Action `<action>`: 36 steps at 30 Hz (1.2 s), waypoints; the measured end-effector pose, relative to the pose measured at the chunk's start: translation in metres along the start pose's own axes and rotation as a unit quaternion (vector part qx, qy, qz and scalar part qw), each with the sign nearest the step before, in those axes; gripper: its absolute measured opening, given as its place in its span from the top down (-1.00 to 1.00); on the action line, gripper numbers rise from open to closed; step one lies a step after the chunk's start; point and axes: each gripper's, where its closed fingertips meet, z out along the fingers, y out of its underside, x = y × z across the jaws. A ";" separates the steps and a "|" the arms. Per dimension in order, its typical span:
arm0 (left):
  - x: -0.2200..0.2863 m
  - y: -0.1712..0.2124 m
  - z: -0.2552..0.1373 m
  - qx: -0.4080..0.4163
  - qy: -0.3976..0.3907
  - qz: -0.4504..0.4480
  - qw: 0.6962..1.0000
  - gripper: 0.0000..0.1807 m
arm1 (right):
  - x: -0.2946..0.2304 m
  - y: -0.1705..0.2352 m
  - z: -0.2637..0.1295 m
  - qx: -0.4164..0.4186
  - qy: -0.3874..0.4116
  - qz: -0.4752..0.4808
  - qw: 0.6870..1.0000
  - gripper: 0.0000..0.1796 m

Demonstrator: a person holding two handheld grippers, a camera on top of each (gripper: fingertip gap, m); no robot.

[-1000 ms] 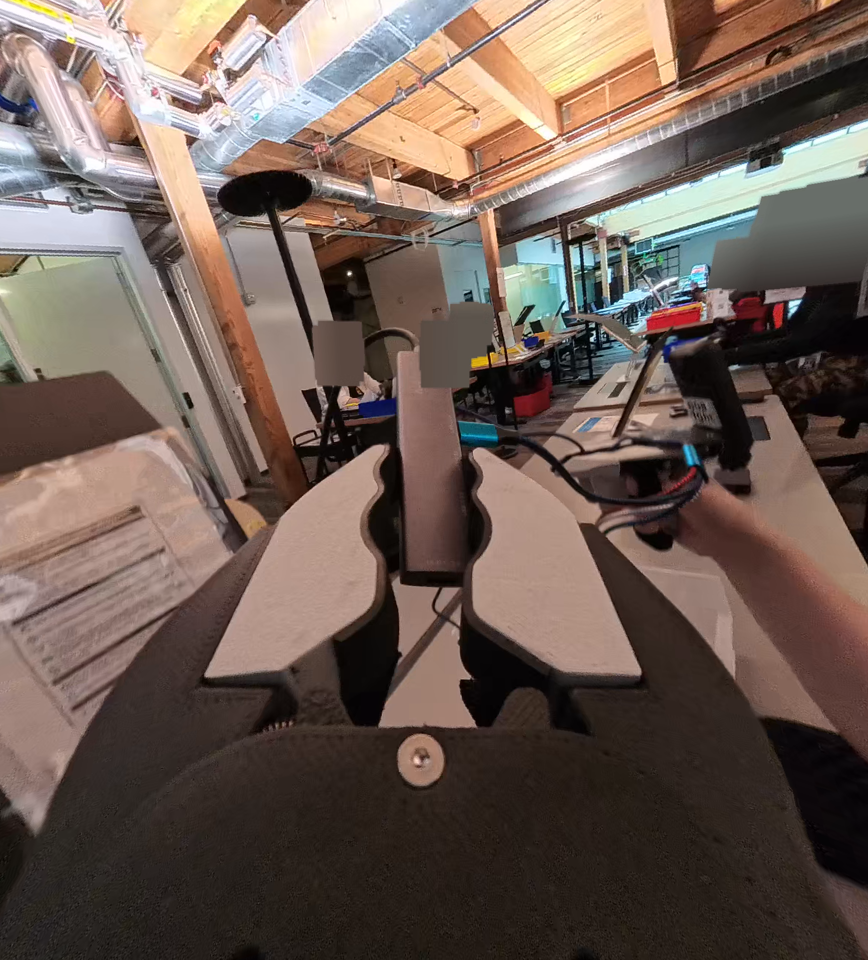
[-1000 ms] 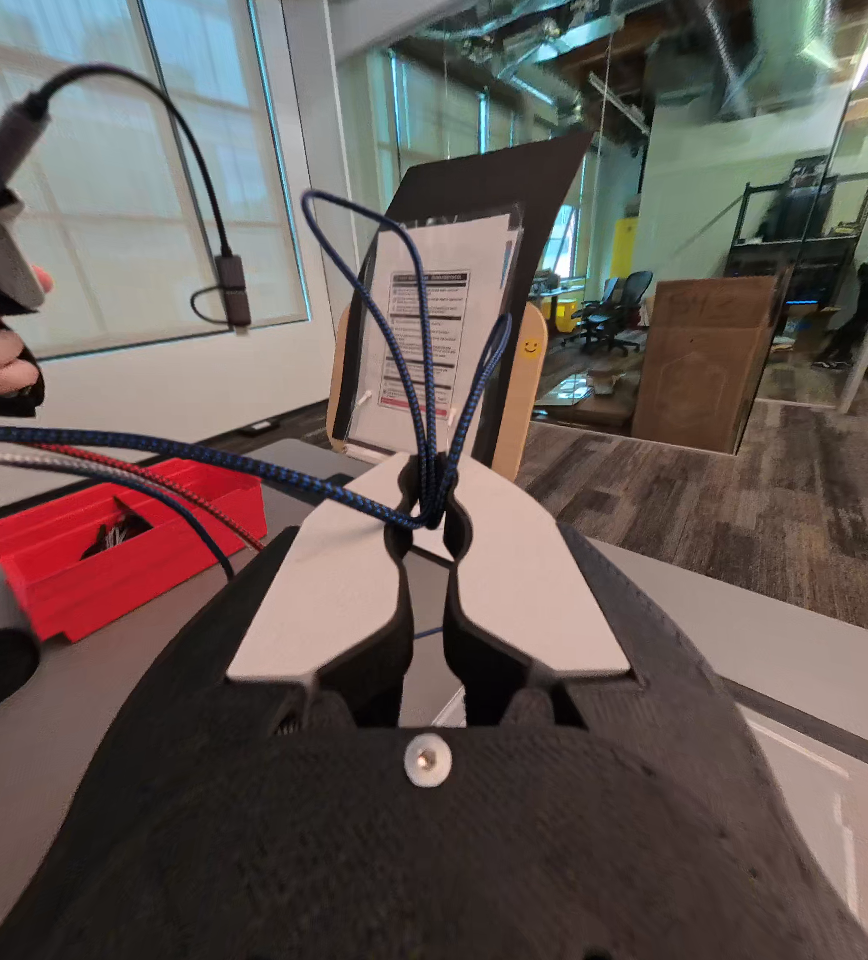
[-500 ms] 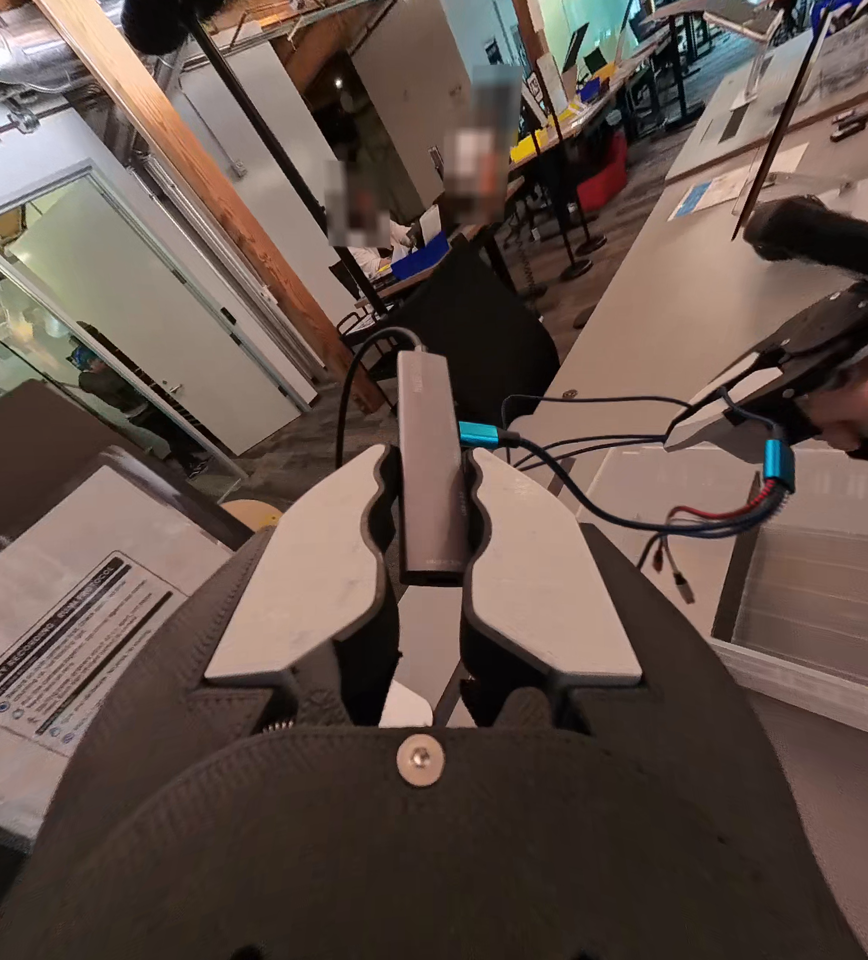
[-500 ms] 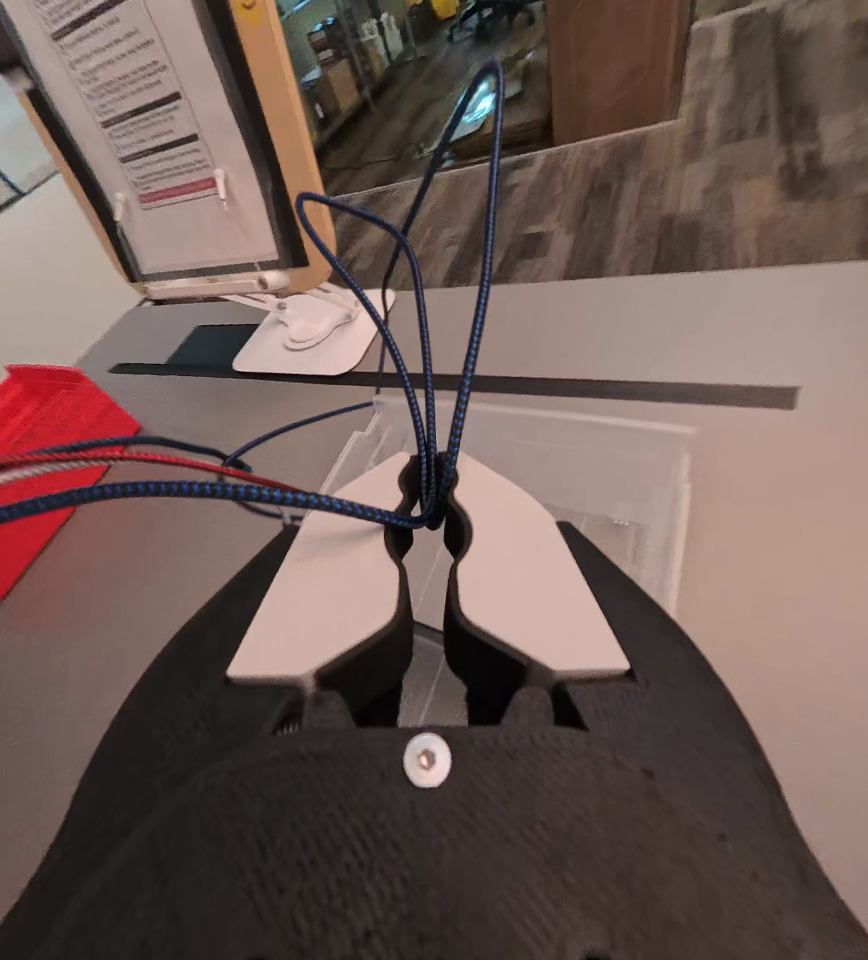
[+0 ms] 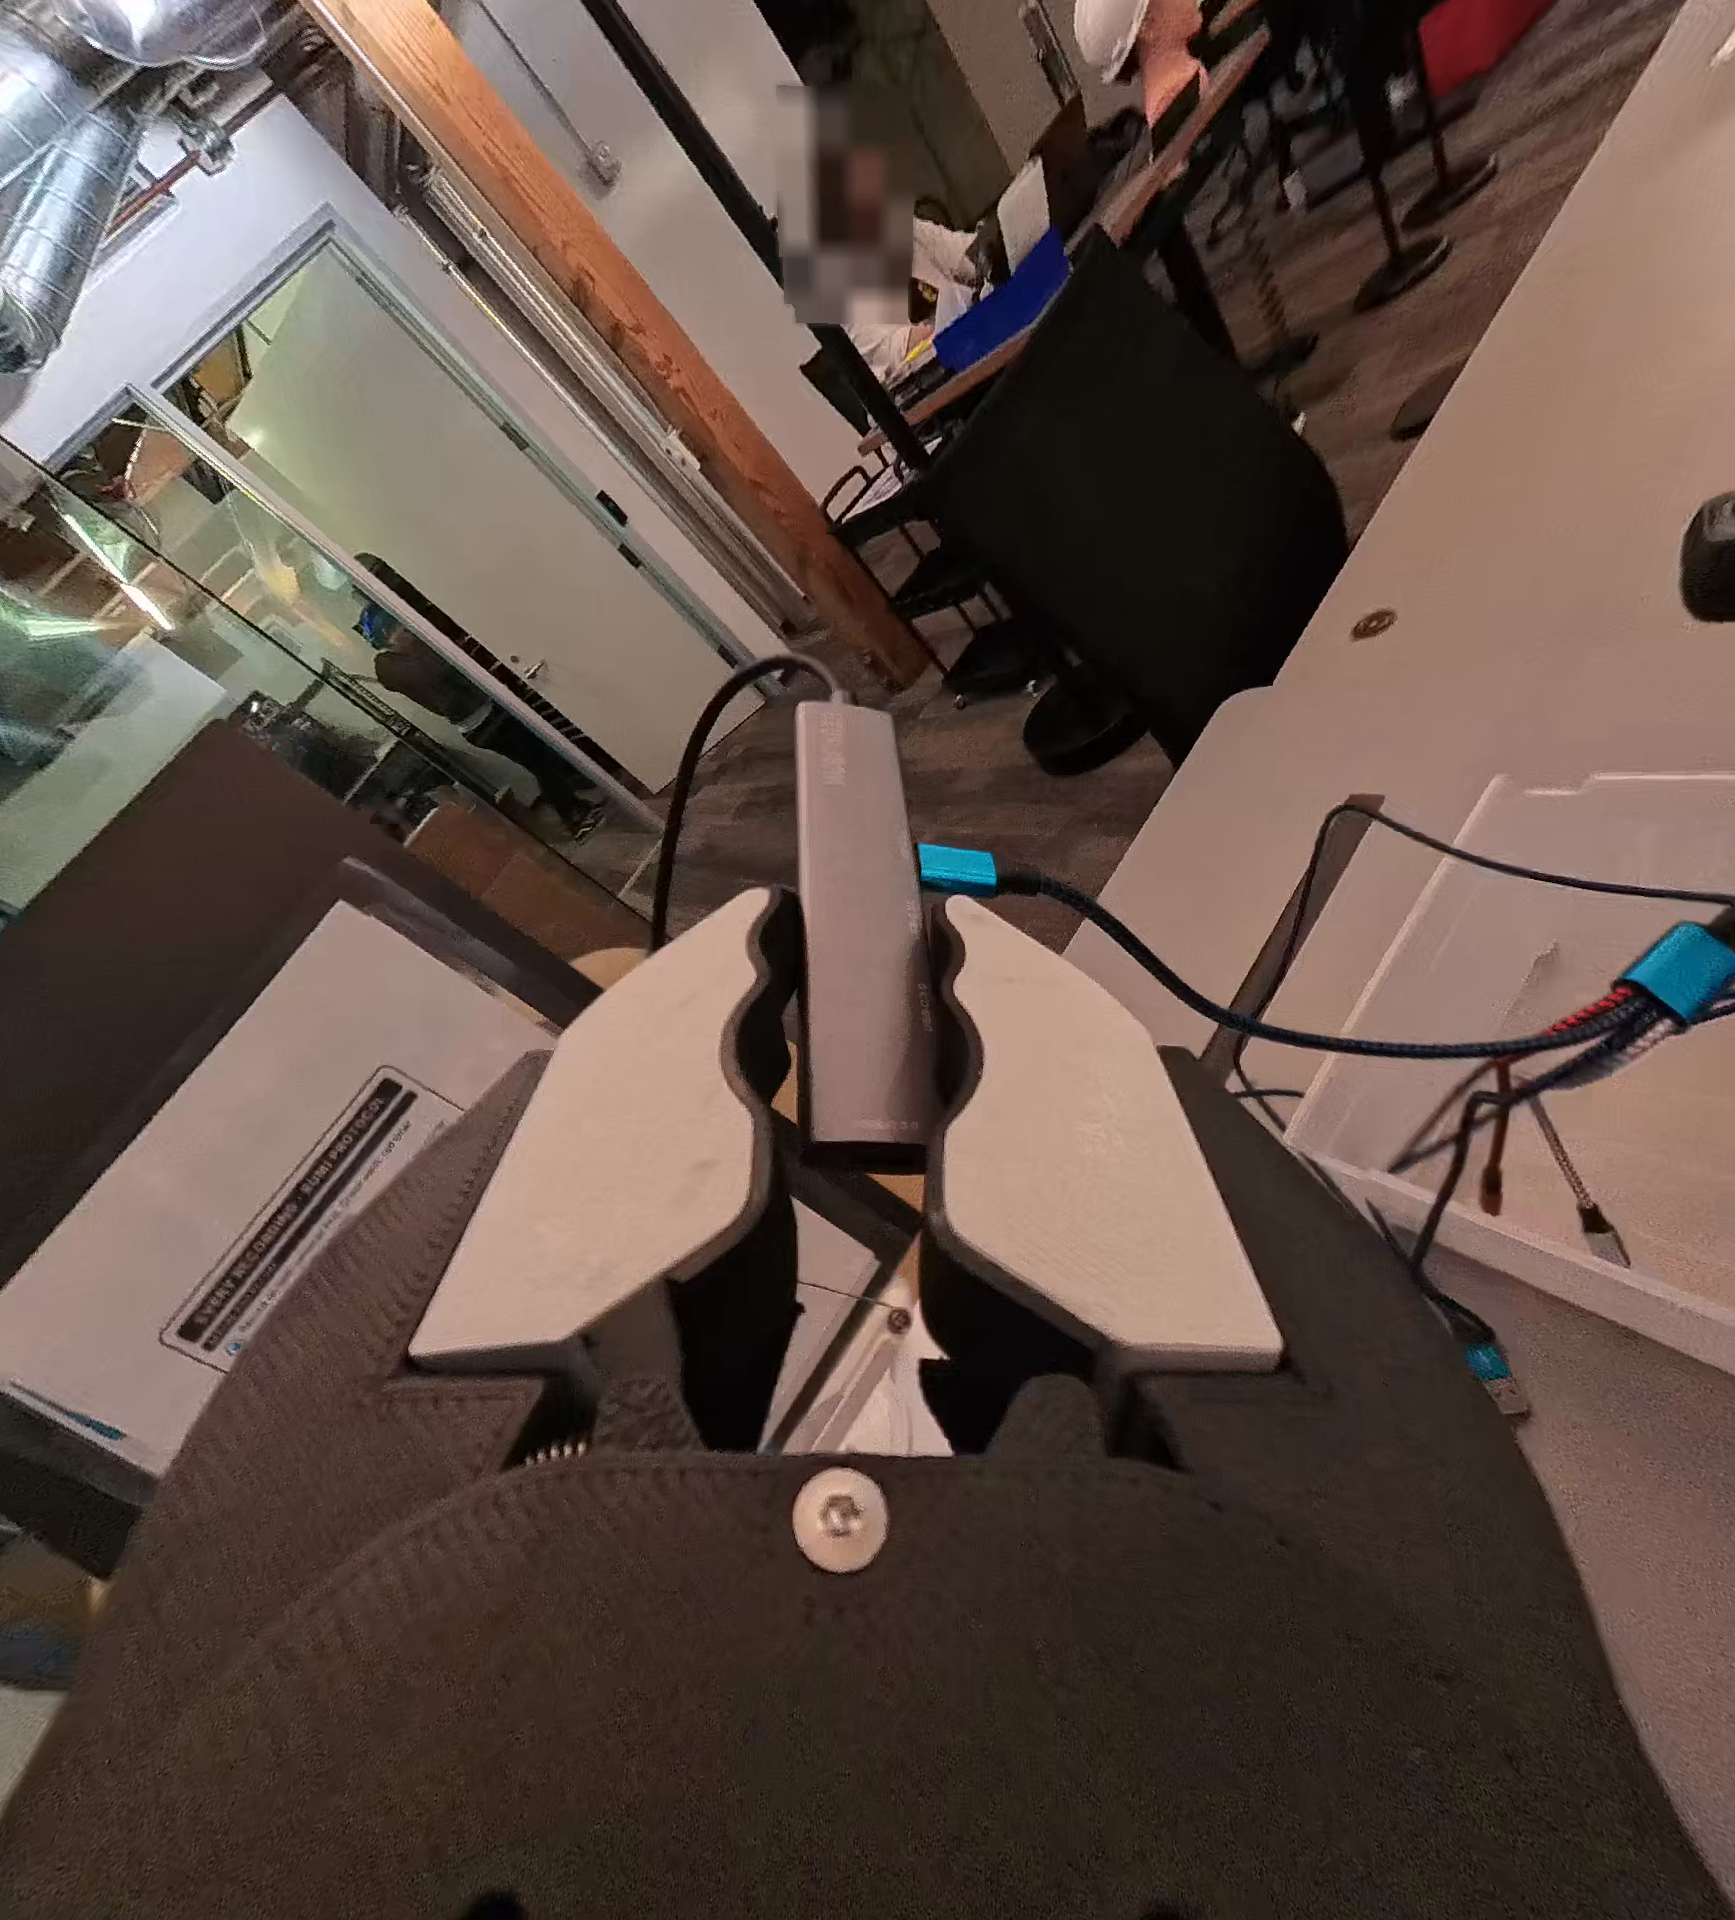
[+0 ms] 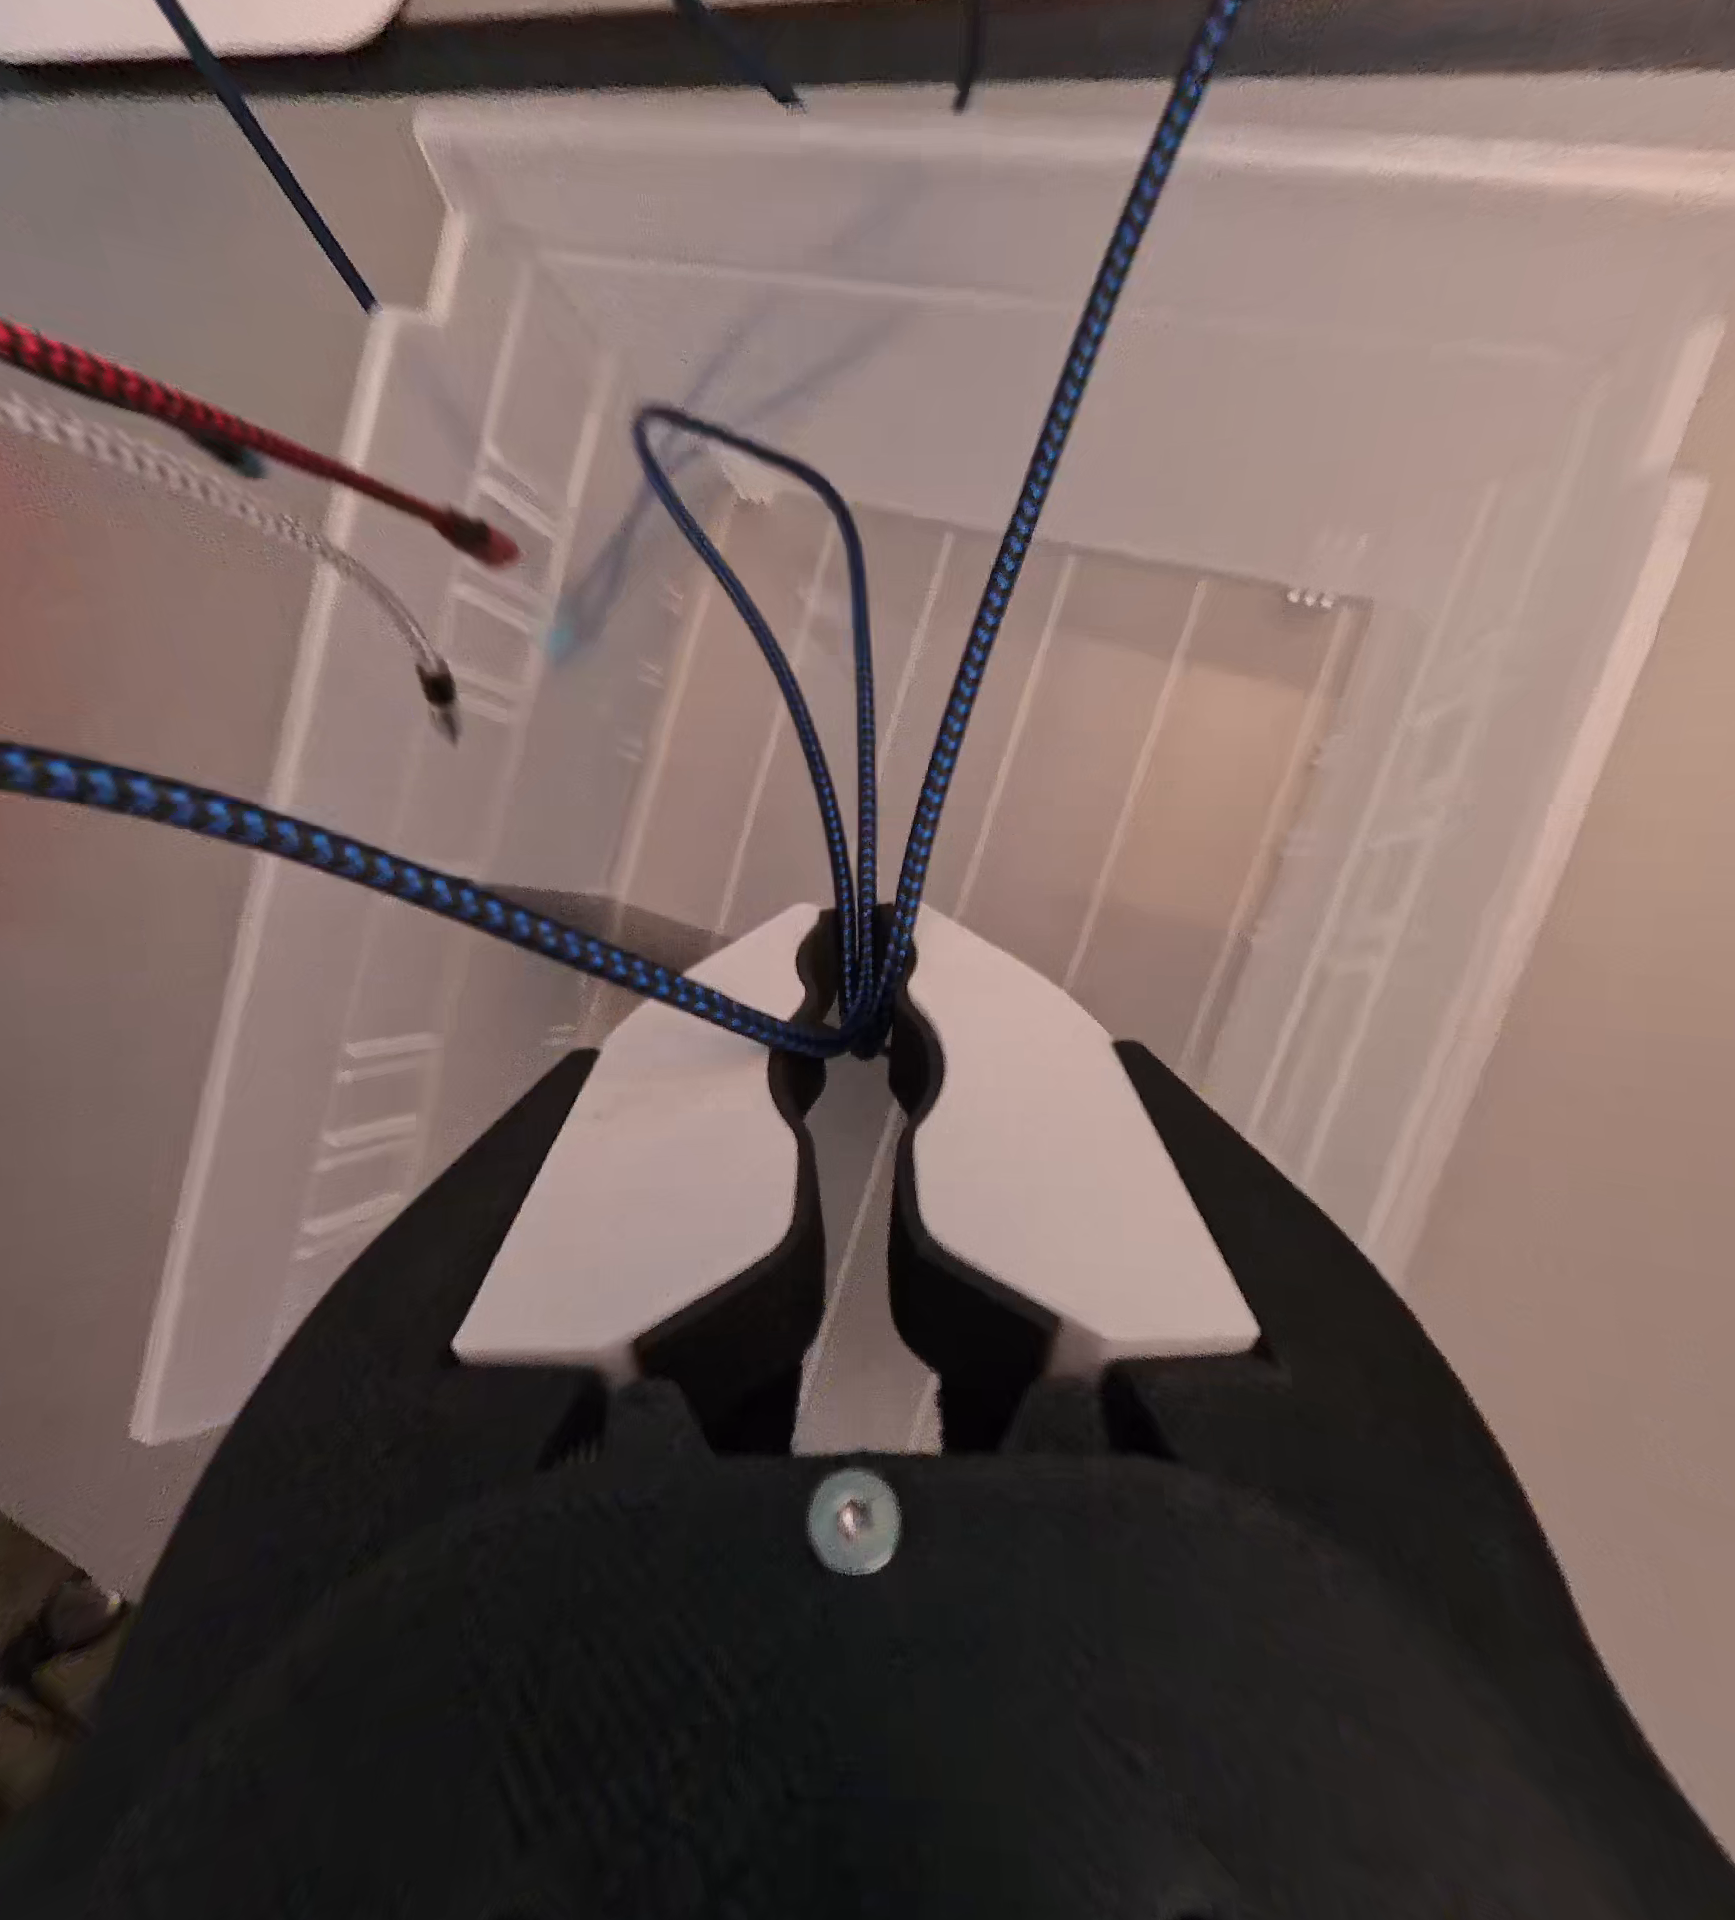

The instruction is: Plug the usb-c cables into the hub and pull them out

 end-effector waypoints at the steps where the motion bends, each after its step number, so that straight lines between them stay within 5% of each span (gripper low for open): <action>1: 0.003 -0.003 0.001 0.000 0.000 0.005 1.000 0.73 | 0.002 0.003 0.000 -0.008 0.008 -0.006 1.000 0.92; 12: -0.045 -0.011 -0.053 0.026 -0.049 -0.016 0.998 0.73 | -0.100 -0.088 -0.076 0.259 -0.042 -0.195 0.945 0.92; 18: -0.122 -0.025 -0.119 0.027 -0.113 -0.016 0.993 0.73 | -0.156 -0.152 -0.124 0.281 -0.031 -0.265 0.922 0.92; 26: -0.175 -0.080 -0.172 0.045 -0.163 0.014 0.985 0.74 | -0.191 -0.213 -0.261 0.324 0.083 -0.311 0.890 0.92; 36: -0.215 -0.157 -0.191 0.049 -0.220 0.044 0.973 0.73 | -0.195 -0.259 -0.392 0.340 0.263 -0.321 0.844 0.92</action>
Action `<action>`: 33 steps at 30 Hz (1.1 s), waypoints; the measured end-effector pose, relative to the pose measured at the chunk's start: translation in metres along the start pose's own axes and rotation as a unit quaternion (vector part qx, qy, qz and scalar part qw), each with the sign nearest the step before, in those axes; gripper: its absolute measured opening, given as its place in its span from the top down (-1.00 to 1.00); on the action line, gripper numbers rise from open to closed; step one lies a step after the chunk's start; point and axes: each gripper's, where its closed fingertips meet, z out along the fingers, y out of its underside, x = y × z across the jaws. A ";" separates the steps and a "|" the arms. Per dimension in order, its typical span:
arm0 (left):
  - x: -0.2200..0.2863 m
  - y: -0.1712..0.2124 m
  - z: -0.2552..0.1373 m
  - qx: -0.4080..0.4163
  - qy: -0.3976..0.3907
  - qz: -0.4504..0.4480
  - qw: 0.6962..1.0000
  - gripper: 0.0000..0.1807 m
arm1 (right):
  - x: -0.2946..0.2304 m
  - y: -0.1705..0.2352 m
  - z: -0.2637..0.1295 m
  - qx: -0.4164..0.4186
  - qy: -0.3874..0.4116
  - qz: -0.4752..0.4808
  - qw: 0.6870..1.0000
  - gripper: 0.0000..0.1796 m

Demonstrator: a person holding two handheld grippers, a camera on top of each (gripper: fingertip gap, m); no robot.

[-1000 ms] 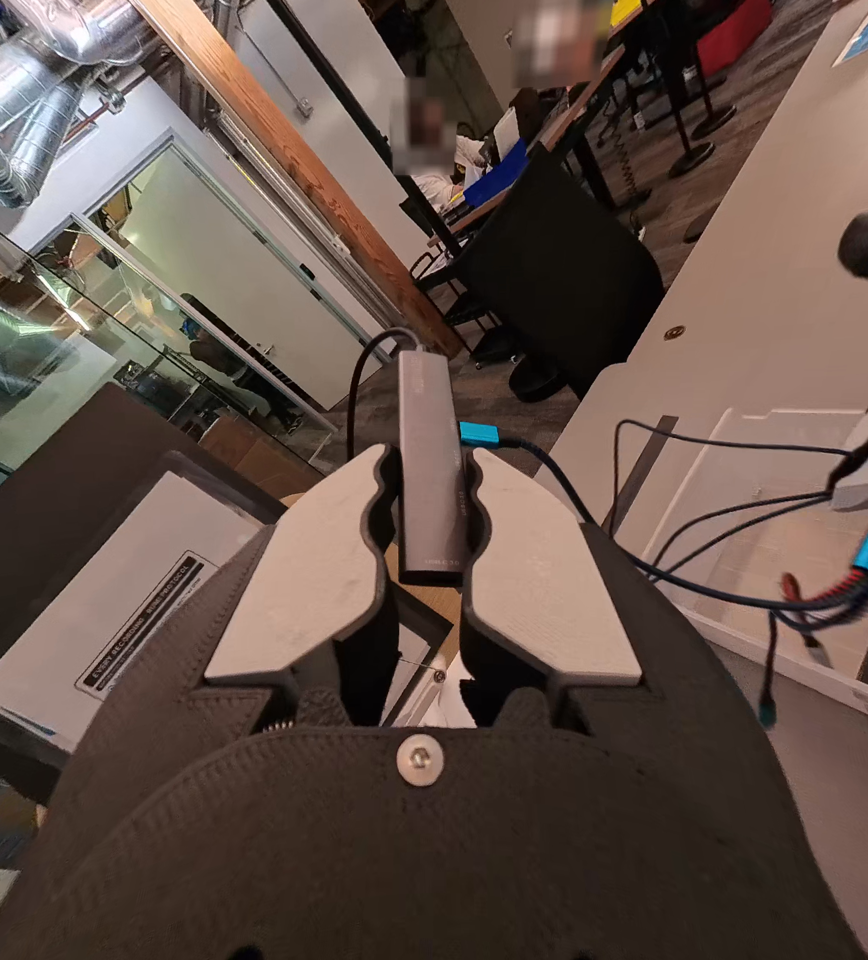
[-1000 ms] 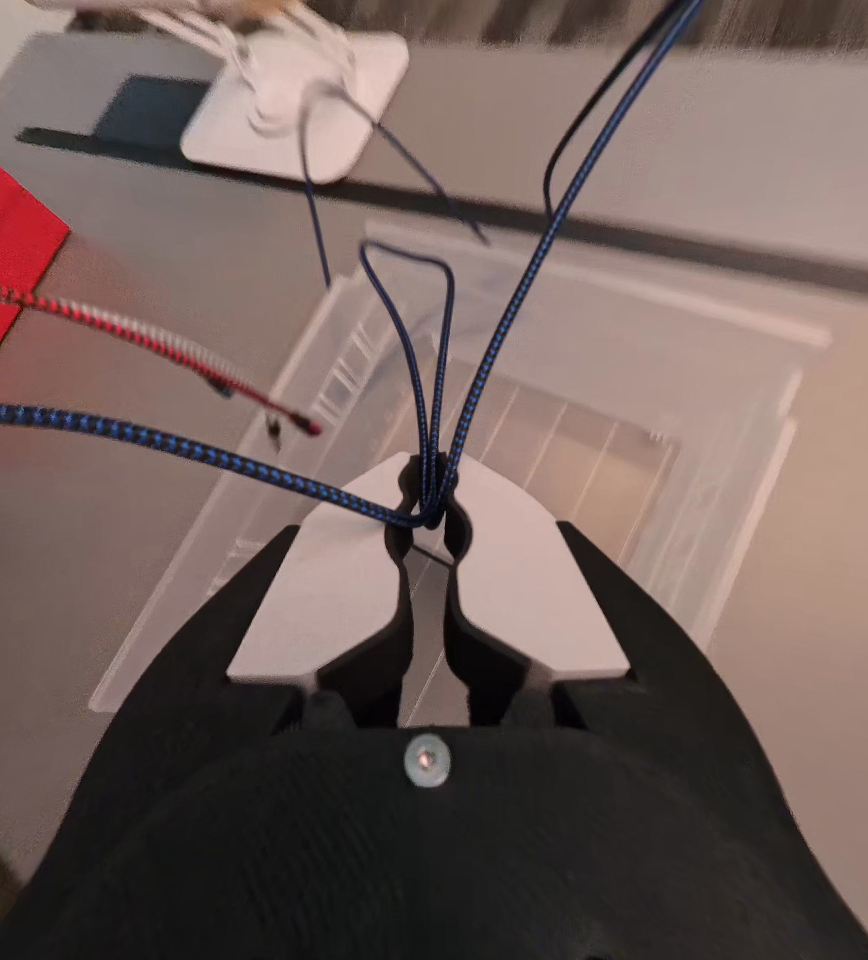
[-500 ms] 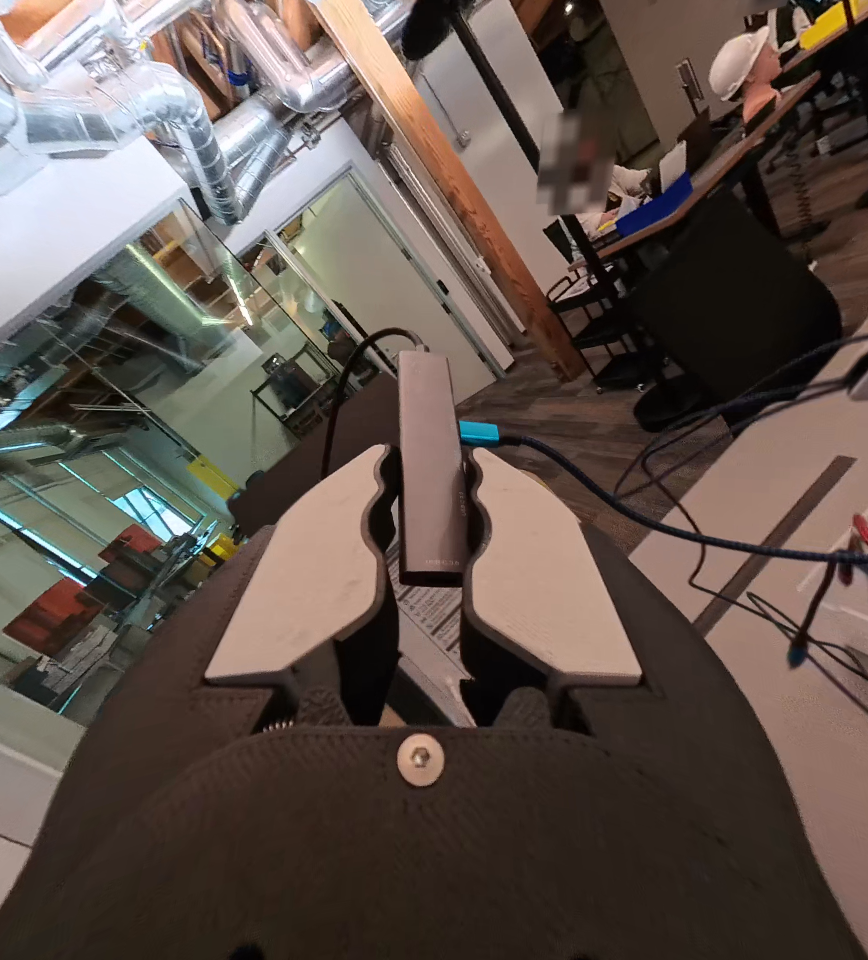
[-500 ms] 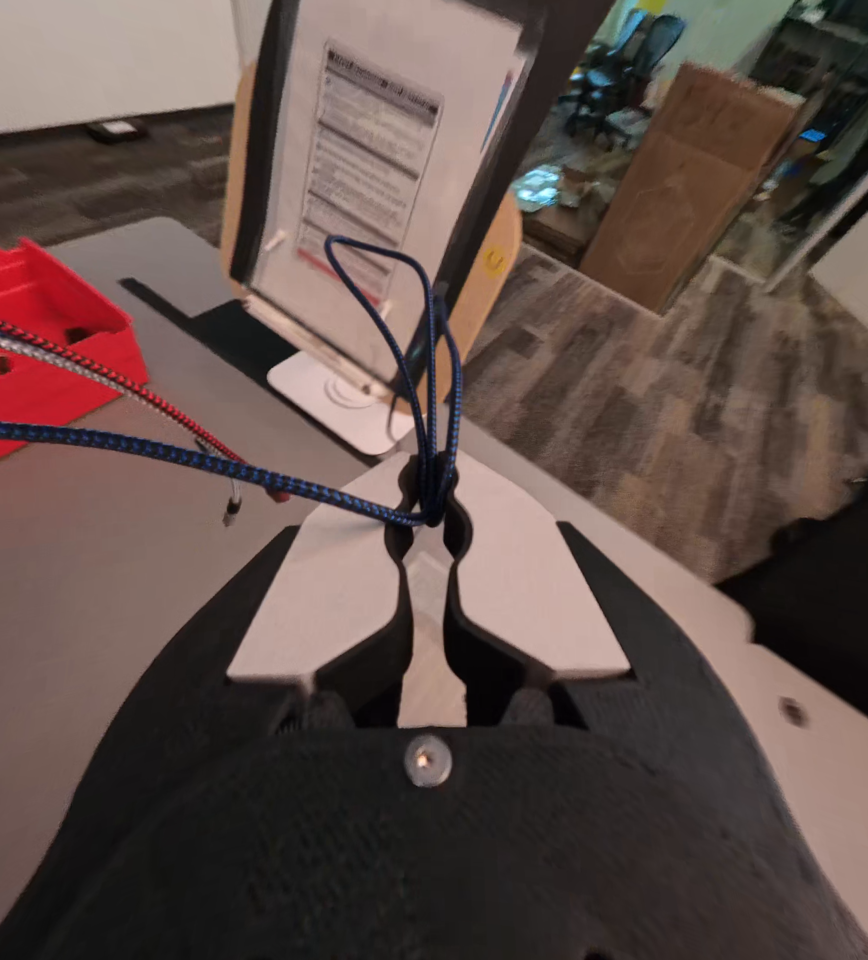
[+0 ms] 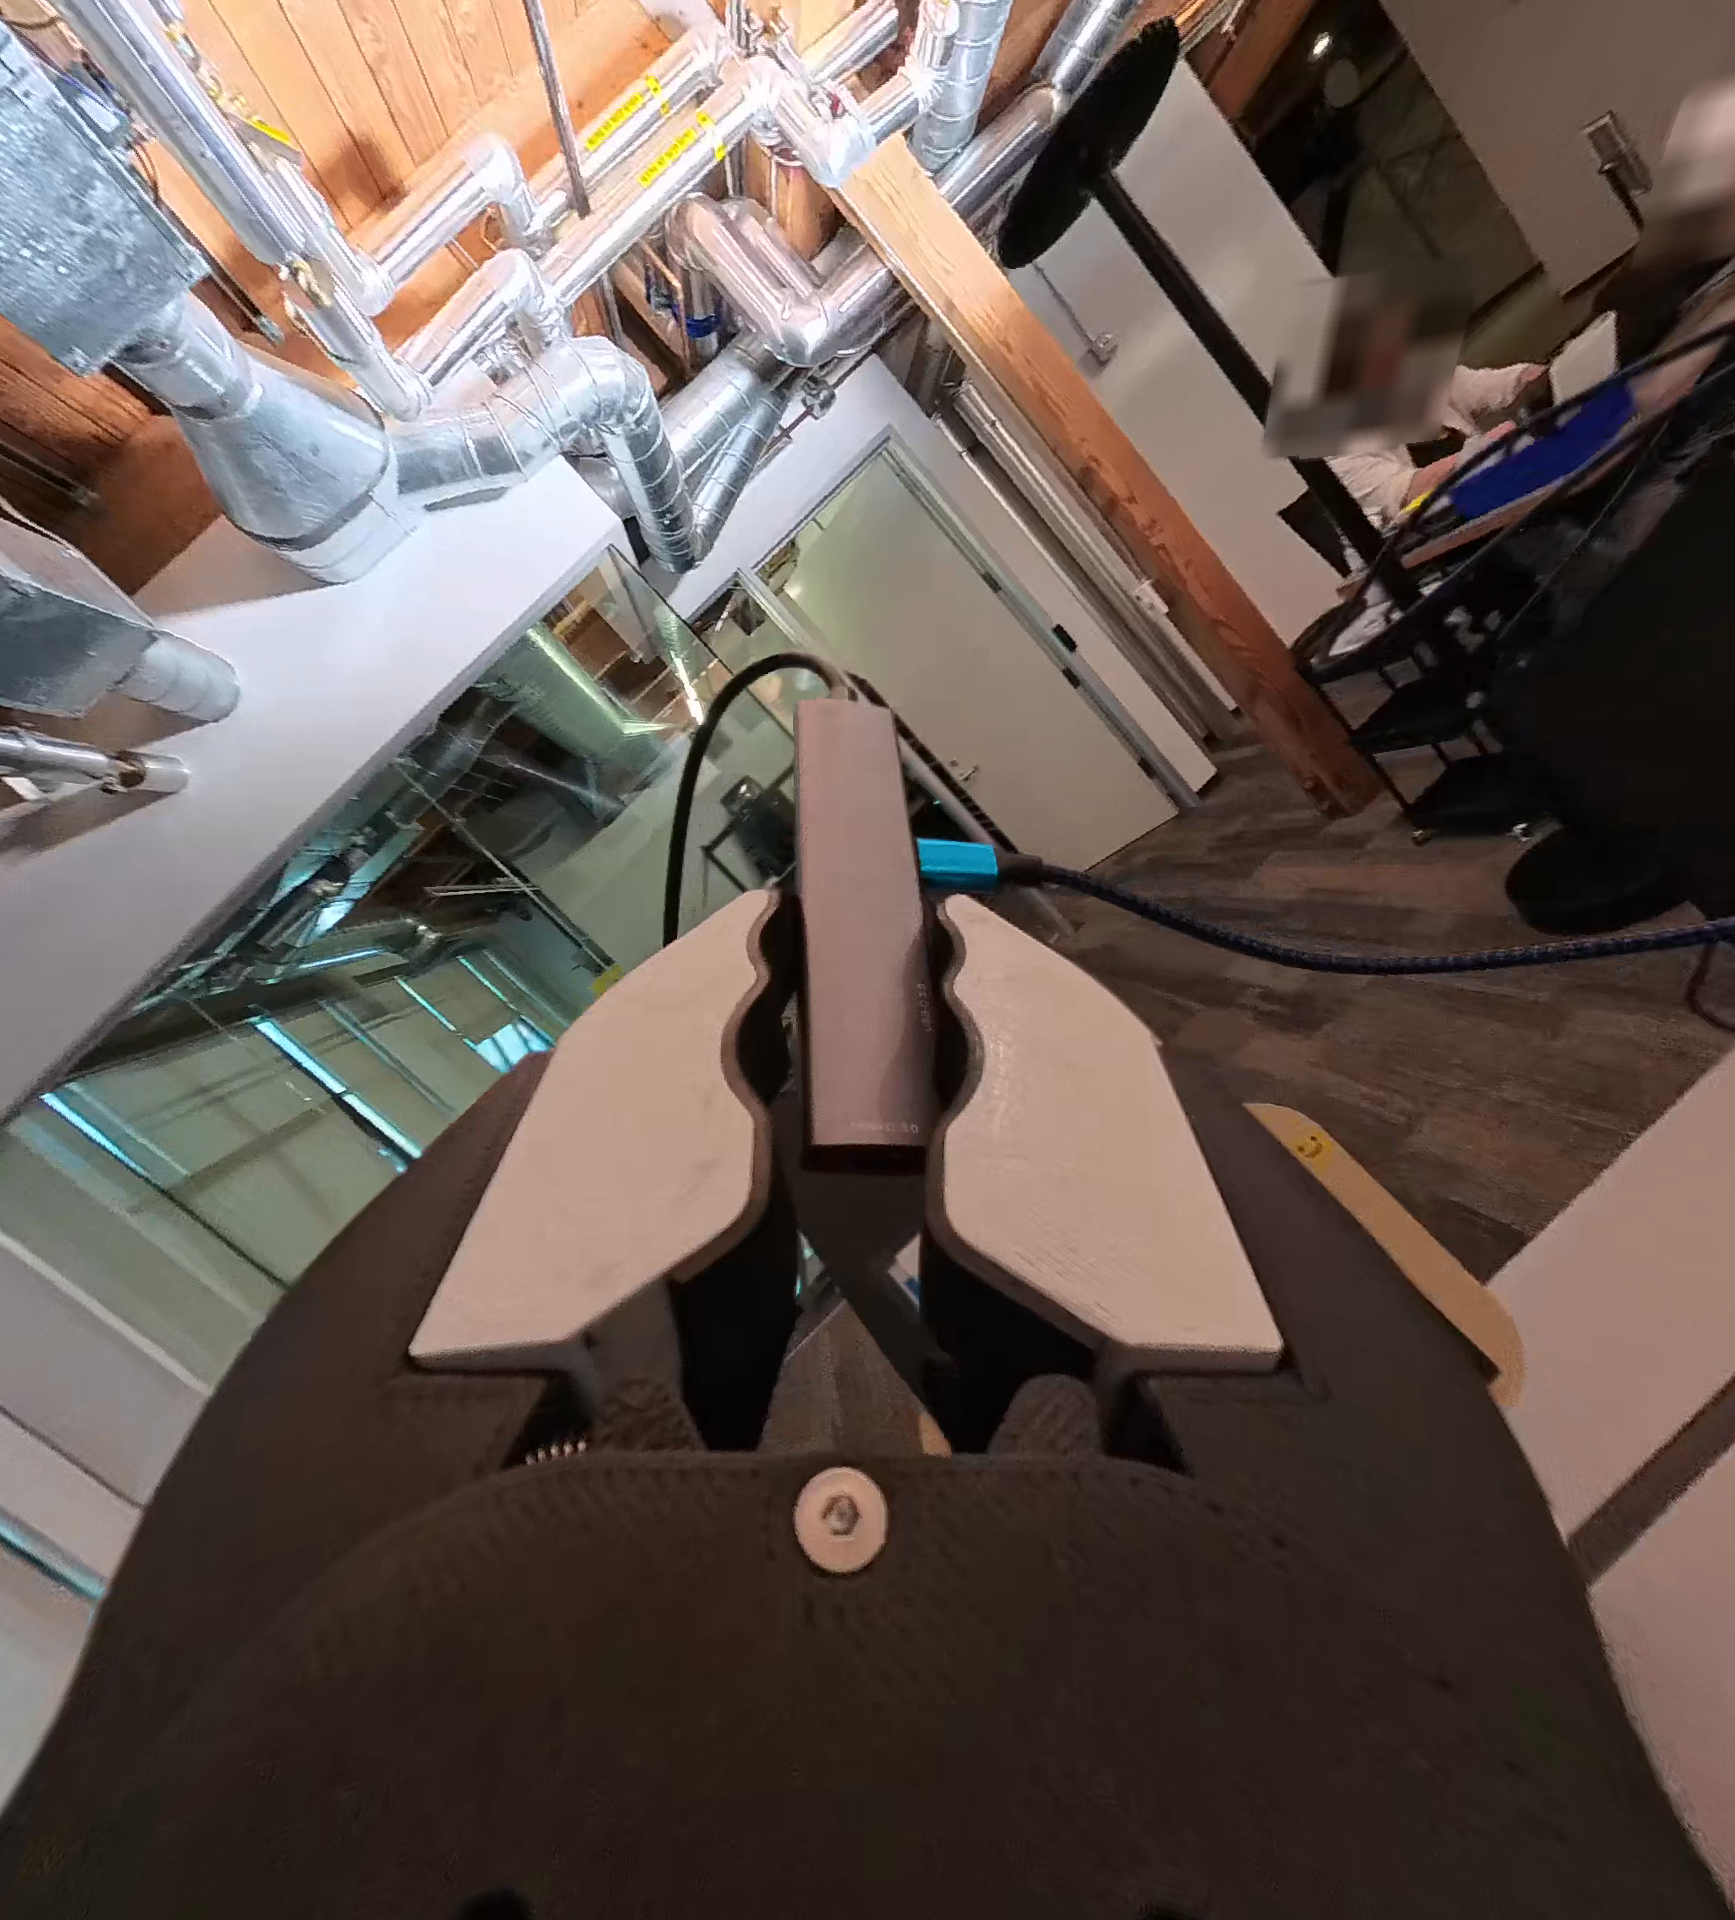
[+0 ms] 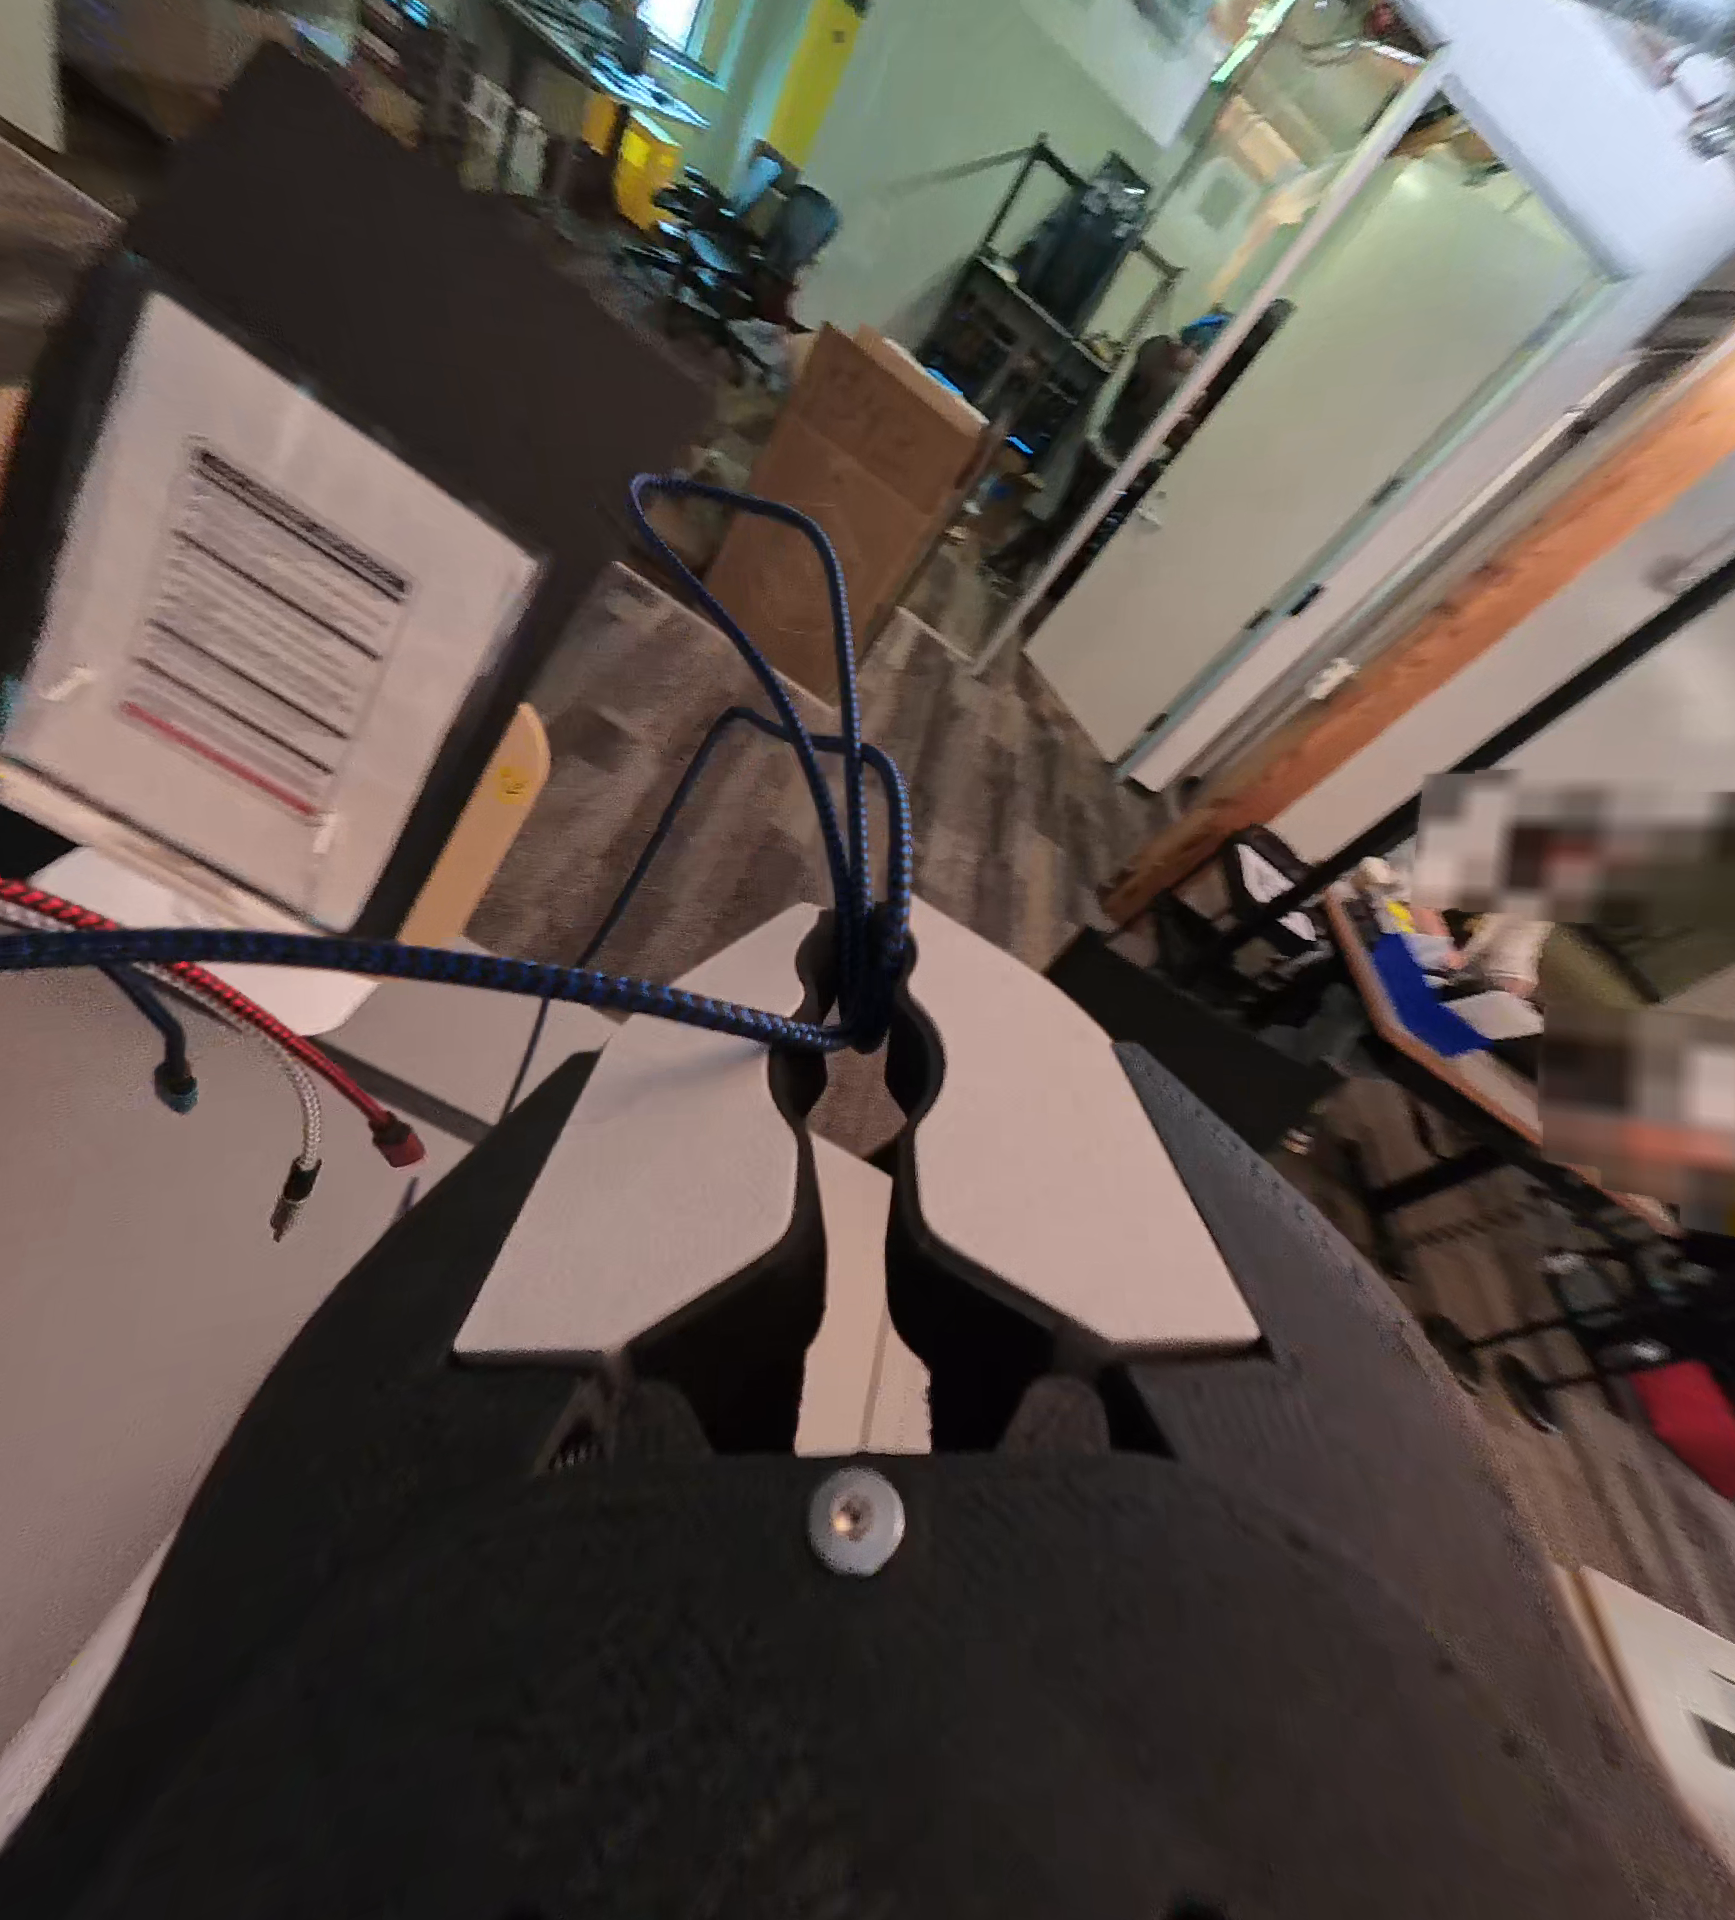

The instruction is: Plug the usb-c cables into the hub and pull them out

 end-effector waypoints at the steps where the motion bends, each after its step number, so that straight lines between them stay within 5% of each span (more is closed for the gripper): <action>1: -0.003 -0.004 0.002 -0.001 -0.005 -0.001 1.000 0.73 | 0.009 -0.005 -0.003 -0.004 0.017 -0.008 1.000 0.92; 12: -0.035 -0.041 0.011 0.015 -0.025 -0.040 0.999 0.73 | 0.085 -0.046 -0.049 0.007 0.135 0.000 0.991 0.91; 26: 0.037 0.004 0.043 -0.035 0.035 -0.005 0.999 0.73 | 0.079 0.074 0.013 -0.147 0.089 -0.015 0.985 0.91; 33: 0.048 0.009 0.048 -0.036 0.044 -0.013 0.998 0.73 | 0.041 0.100 0.032 -0.150 0.001 -0.003 0.989 0.92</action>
